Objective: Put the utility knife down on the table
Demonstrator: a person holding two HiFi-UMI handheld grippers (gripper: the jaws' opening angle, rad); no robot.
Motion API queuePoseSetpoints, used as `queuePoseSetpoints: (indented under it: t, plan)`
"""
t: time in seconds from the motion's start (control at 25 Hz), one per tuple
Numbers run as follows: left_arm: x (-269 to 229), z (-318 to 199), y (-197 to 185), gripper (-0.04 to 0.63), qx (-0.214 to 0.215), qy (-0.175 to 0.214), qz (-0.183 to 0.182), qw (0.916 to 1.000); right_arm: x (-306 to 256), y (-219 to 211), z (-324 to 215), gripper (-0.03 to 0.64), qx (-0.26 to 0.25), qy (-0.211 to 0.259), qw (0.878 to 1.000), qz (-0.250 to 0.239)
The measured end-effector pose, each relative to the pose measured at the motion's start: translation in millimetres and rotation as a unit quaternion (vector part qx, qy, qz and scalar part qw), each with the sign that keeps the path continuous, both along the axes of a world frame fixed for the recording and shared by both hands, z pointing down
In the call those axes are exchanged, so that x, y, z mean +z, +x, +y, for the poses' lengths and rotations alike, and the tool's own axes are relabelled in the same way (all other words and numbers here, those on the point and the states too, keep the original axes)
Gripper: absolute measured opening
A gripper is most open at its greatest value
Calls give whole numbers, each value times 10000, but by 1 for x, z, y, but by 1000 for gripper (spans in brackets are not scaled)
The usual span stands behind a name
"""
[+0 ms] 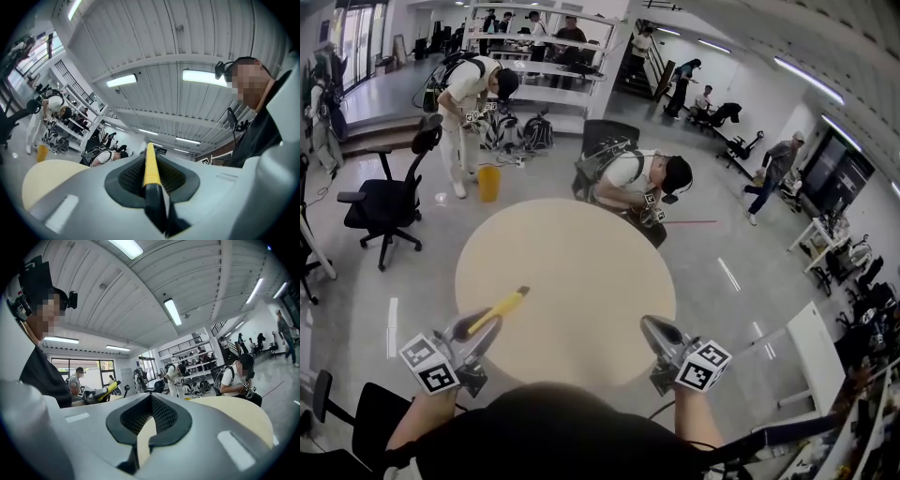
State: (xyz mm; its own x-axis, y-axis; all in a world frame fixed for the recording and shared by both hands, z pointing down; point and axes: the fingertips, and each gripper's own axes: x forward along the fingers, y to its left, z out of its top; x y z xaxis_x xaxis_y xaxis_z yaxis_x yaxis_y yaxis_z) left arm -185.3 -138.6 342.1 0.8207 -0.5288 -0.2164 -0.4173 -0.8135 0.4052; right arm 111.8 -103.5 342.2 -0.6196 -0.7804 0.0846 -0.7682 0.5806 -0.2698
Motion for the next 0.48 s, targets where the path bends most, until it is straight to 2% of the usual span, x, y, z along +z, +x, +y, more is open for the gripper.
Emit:
queuePoseSetpoints:
  t: [0.24,0.48]
  plan:
    - [10,-30,43,67,-157,-86,-146,9997,19,40,-40,15,-219,-76,9997,-105]
    - [12,-74,95,67,-785,-147,-252,9965,32,94,-118,15,-767,-60,9966,-308]
